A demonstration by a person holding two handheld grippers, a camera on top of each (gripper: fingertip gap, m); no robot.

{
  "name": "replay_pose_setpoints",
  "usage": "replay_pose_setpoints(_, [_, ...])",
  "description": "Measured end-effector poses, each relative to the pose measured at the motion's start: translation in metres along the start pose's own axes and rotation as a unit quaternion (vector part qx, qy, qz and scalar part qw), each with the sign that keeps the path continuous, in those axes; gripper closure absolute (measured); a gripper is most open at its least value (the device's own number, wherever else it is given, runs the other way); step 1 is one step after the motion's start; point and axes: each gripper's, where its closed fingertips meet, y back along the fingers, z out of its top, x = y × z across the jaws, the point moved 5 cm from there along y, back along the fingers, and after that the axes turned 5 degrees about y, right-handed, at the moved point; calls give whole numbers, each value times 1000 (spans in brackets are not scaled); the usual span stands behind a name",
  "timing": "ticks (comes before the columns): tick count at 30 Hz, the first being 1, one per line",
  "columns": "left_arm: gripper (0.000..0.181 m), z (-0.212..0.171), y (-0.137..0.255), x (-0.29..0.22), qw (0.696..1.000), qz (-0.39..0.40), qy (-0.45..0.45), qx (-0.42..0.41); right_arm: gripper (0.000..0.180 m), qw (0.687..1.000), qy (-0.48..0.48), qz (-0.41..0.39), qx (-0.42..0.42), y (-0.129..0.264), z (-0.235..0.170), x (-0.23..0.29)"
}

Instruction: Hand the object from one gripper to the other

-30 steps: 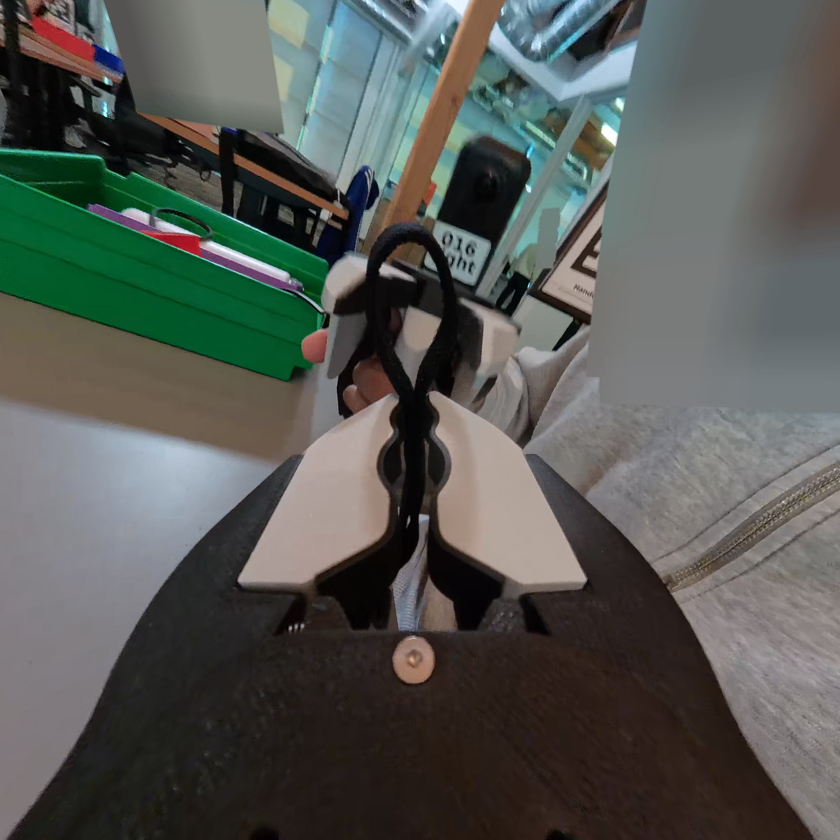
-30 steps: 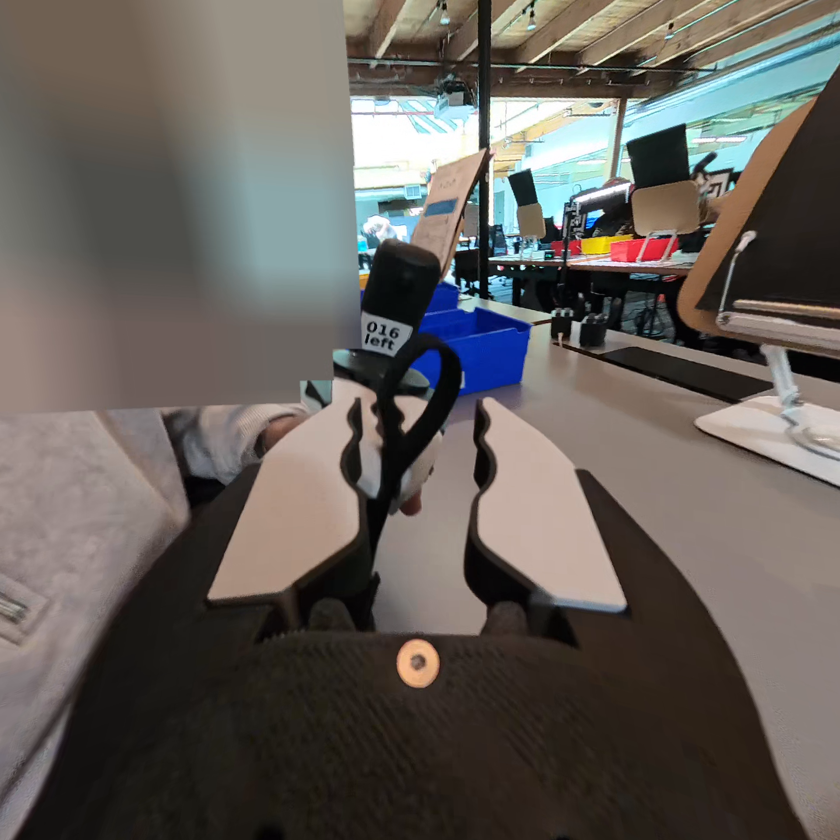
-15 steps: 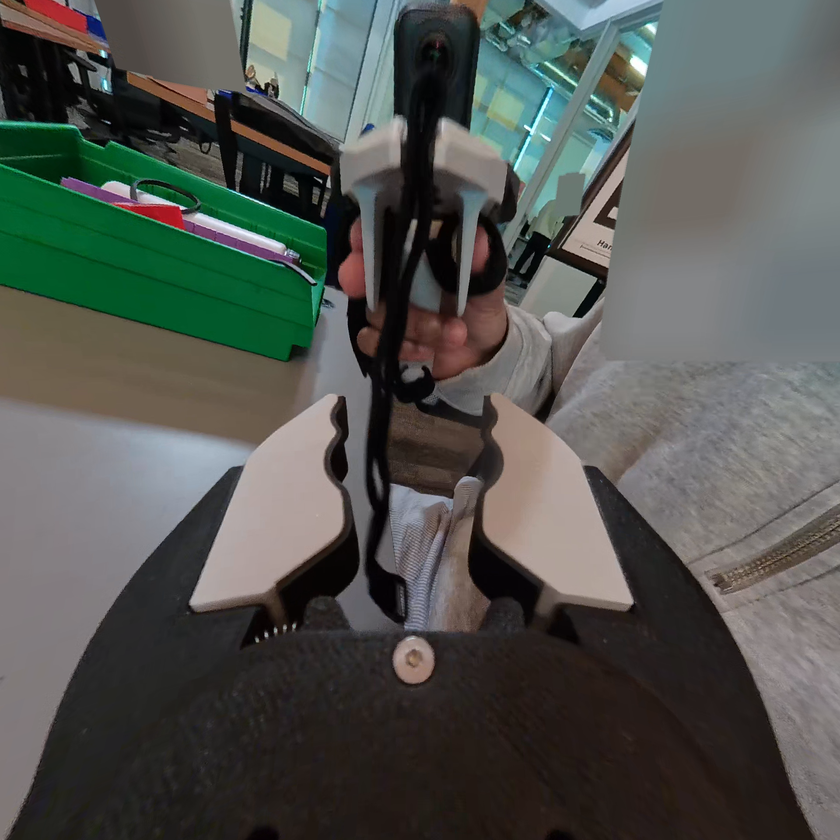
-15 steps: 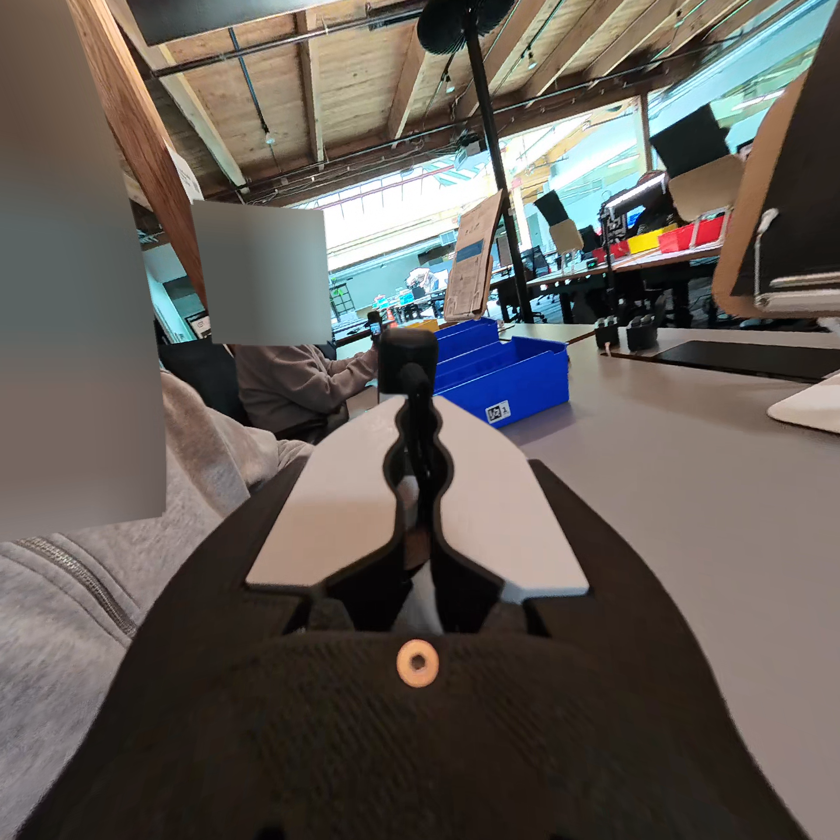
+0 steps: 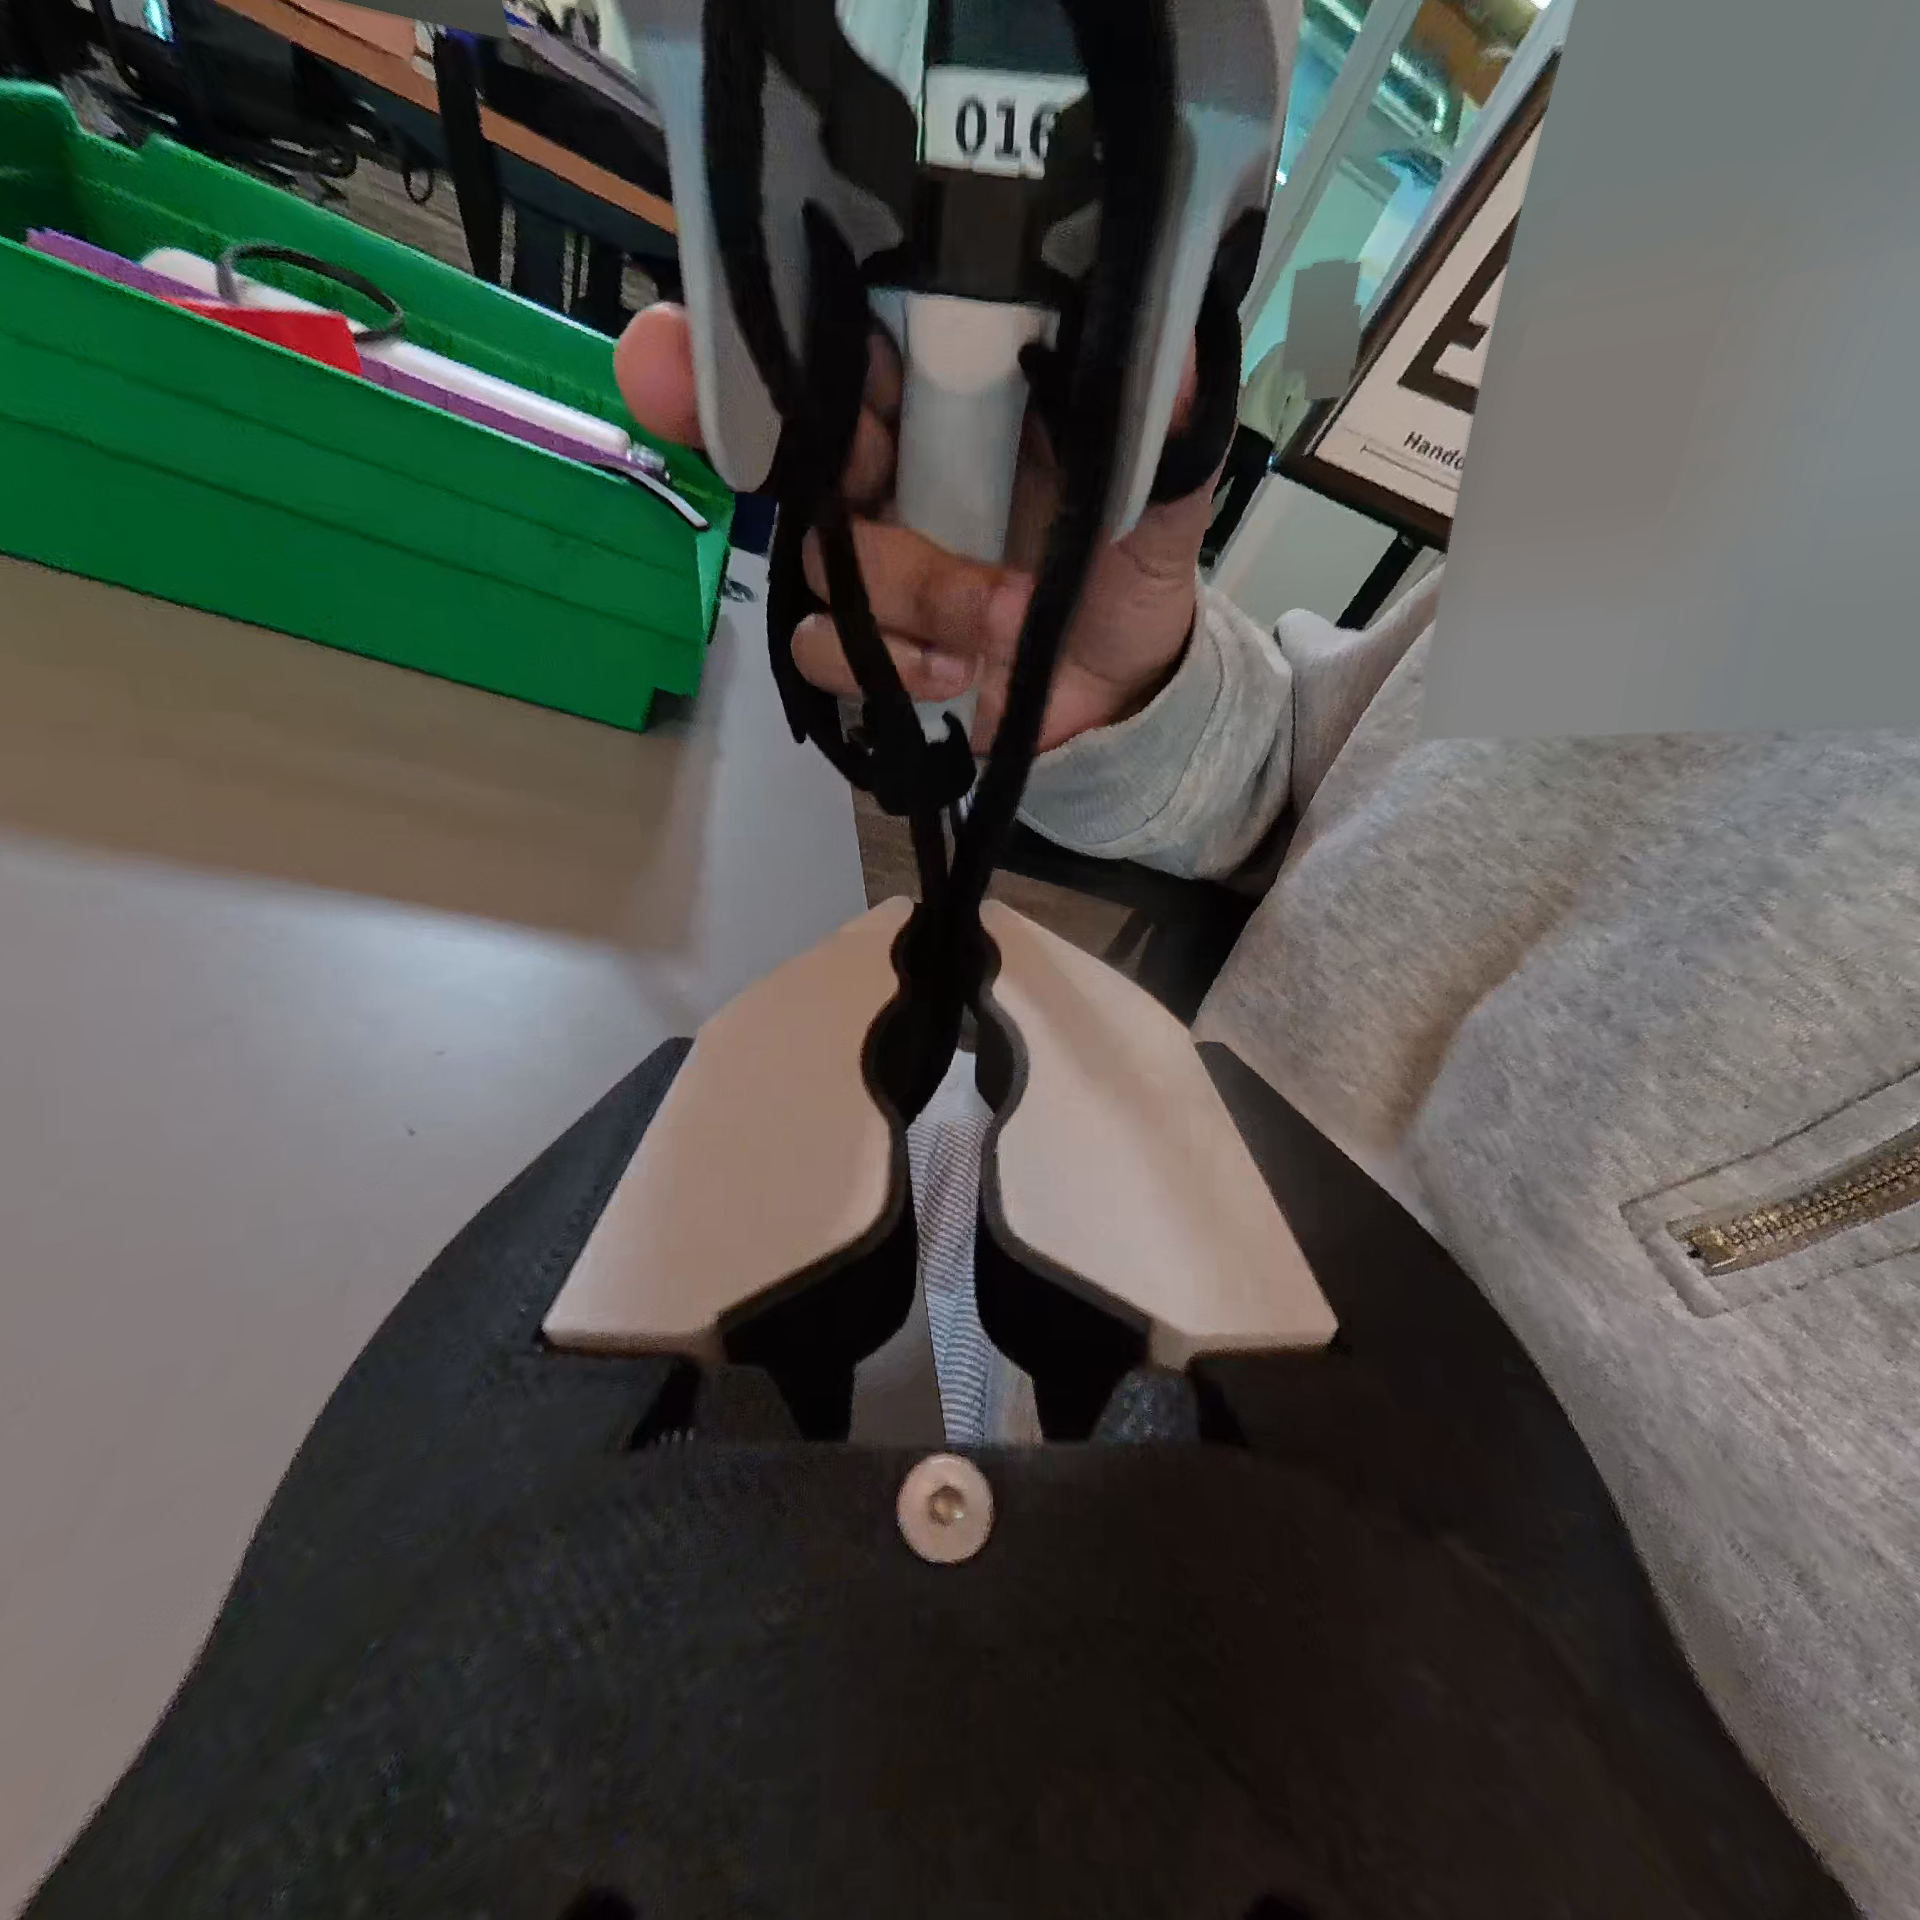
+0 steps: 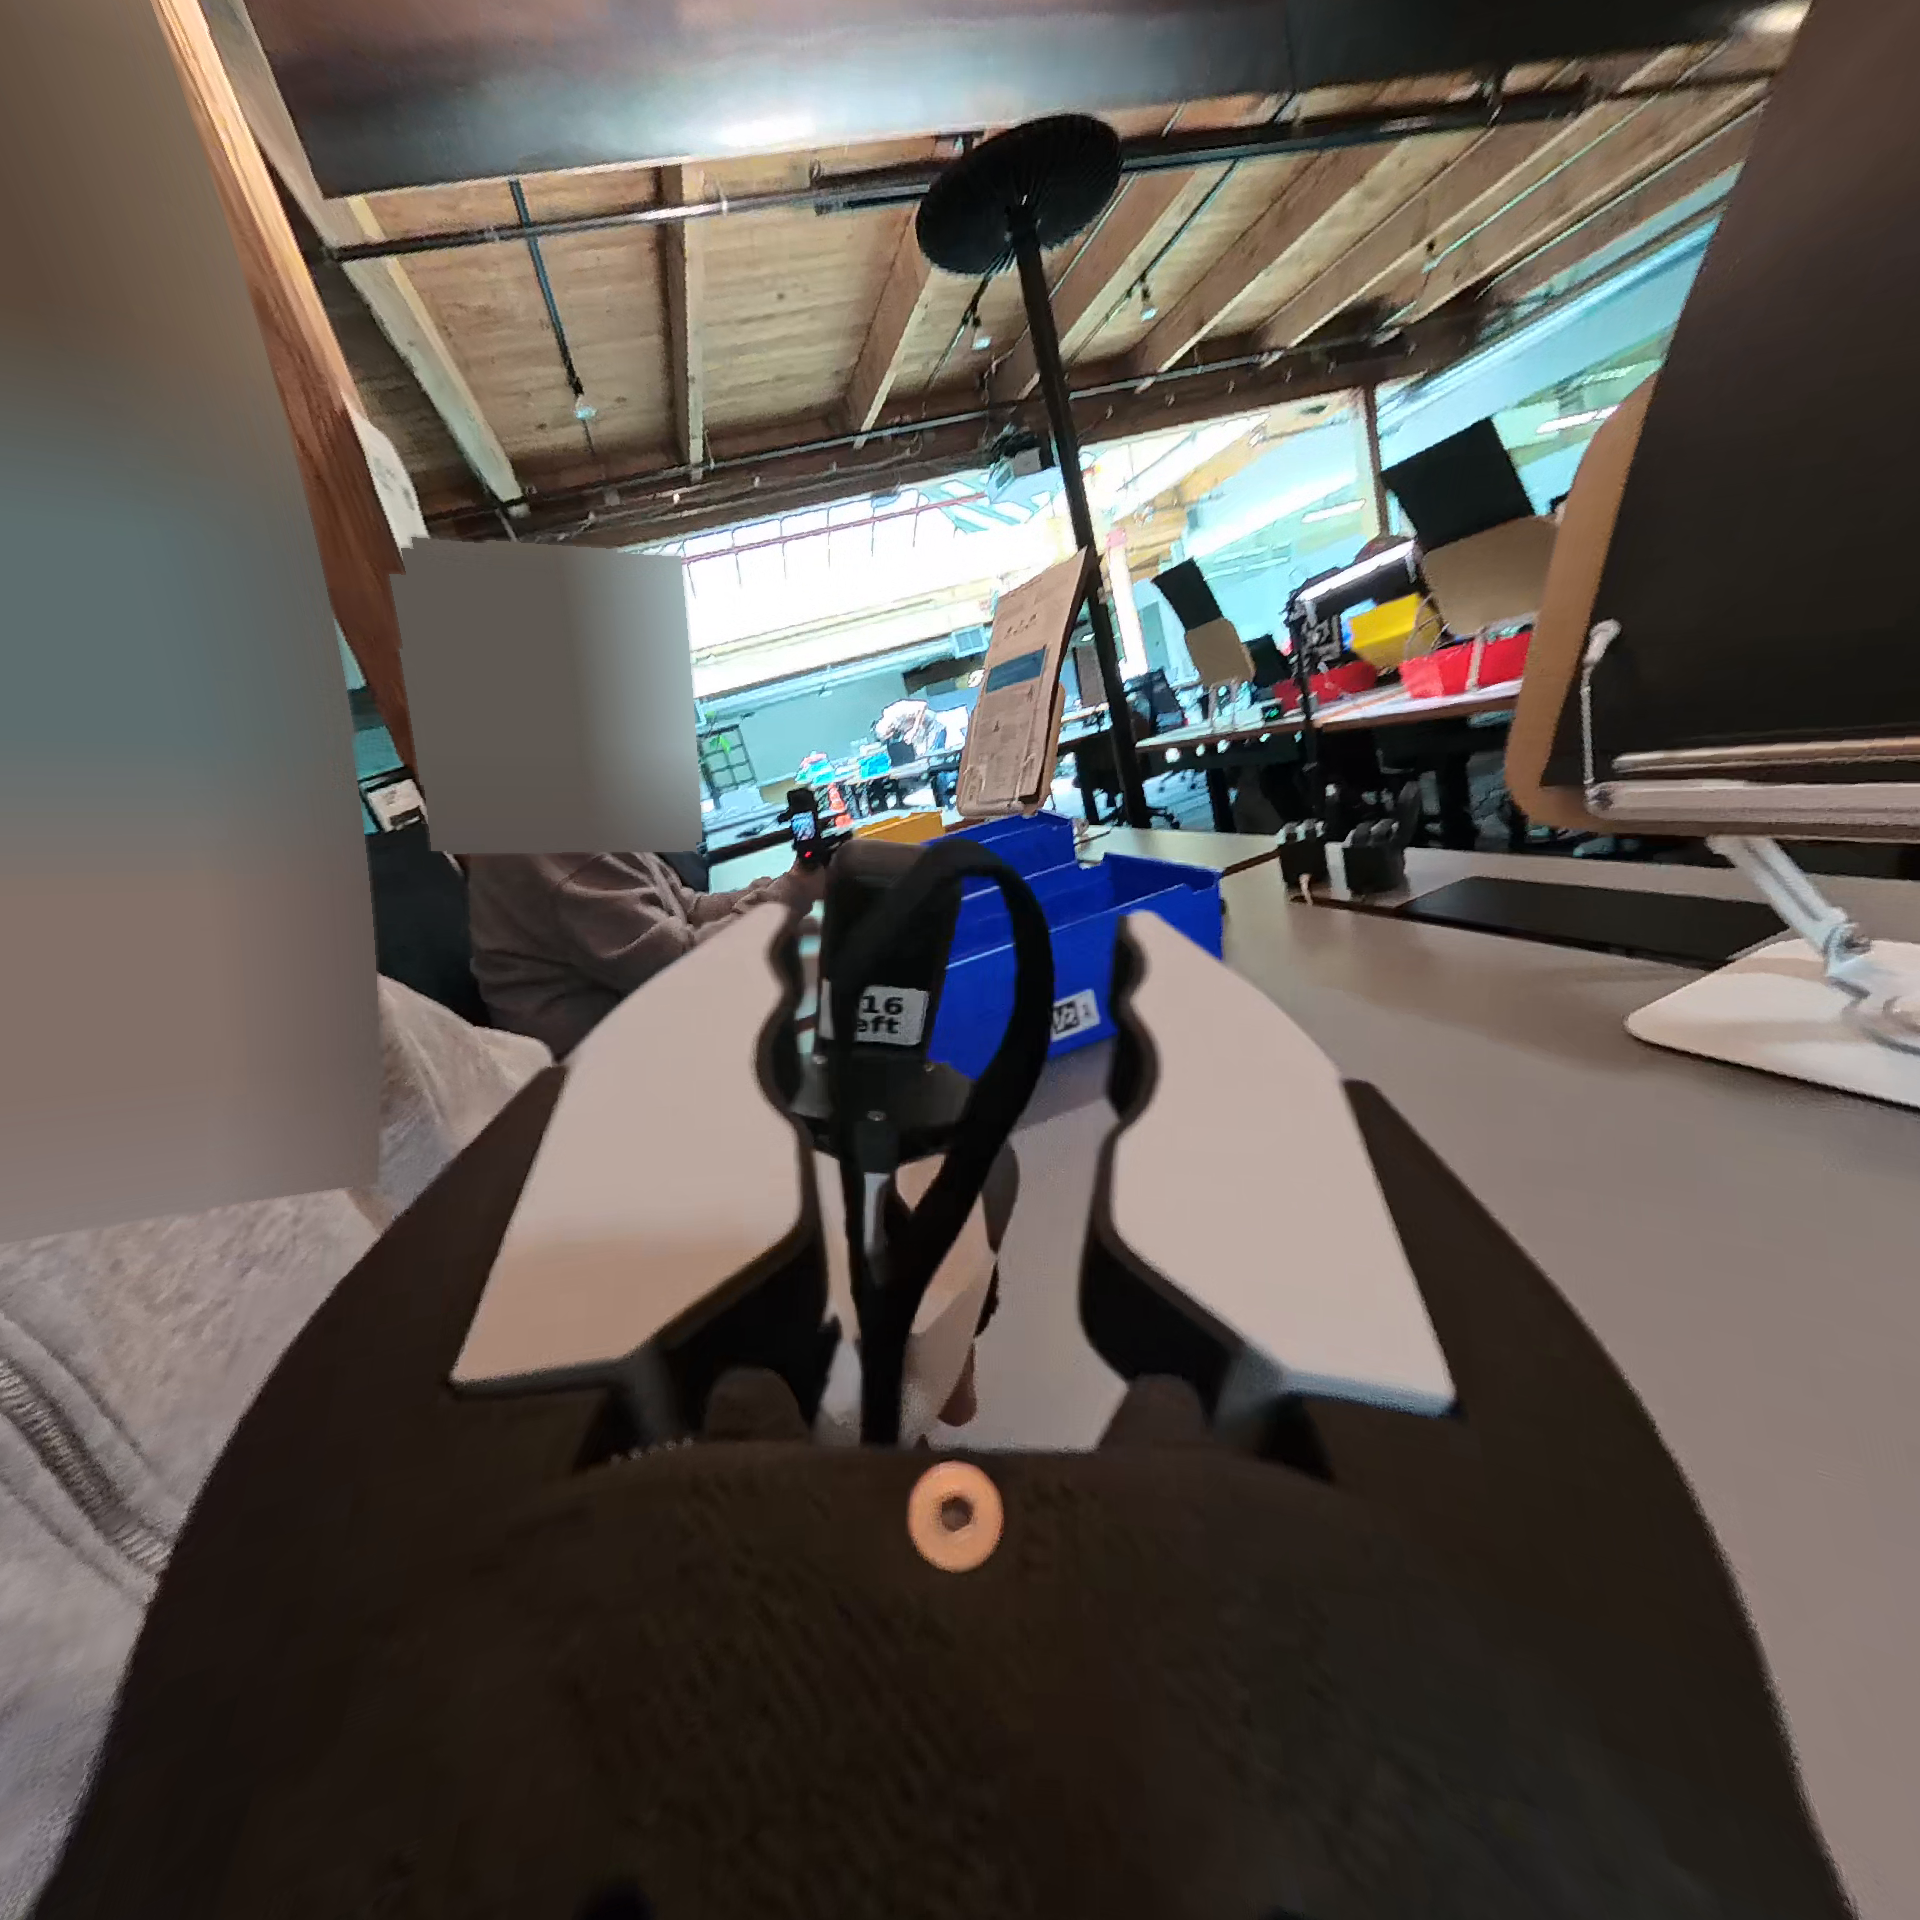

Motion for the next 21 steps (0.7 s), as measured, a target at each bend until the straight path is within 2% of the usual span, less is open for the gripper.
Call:
replay_pose_setpoints(2, [177,4,4,2,1000,2,7,-18,107,1000,7,-13,-12,1,-3,-4])
replay_pose_setpoints(8, [177,14,16,6,998,1,28,-59,109,999,-38,5,23,-3,-33,-9])
replay_pose_setpoints(10, [177,14,17,6,998,3,22,-58,117,997,-59,23,44,-9,-45,-5])
replay_pose_setpoints(11, [177,14,17,5,998,2,20,-56,126,996,-63,32,55,-11,-51,-3])
replay_pose_setpoints(14, [177,14,16,4,998,-1,16,-53,173,992,-55,67,86,-14,-65,6])
replay_pose_setpoints(19, [173,13,15,5,998,-15,33,-56,174,992,-36,73,96,-14,-64,10])
replay_pose_setpoints(21, [155,14,15,6,997,-10,38,-65,174,993,-29,69,93,-13,-61,10])
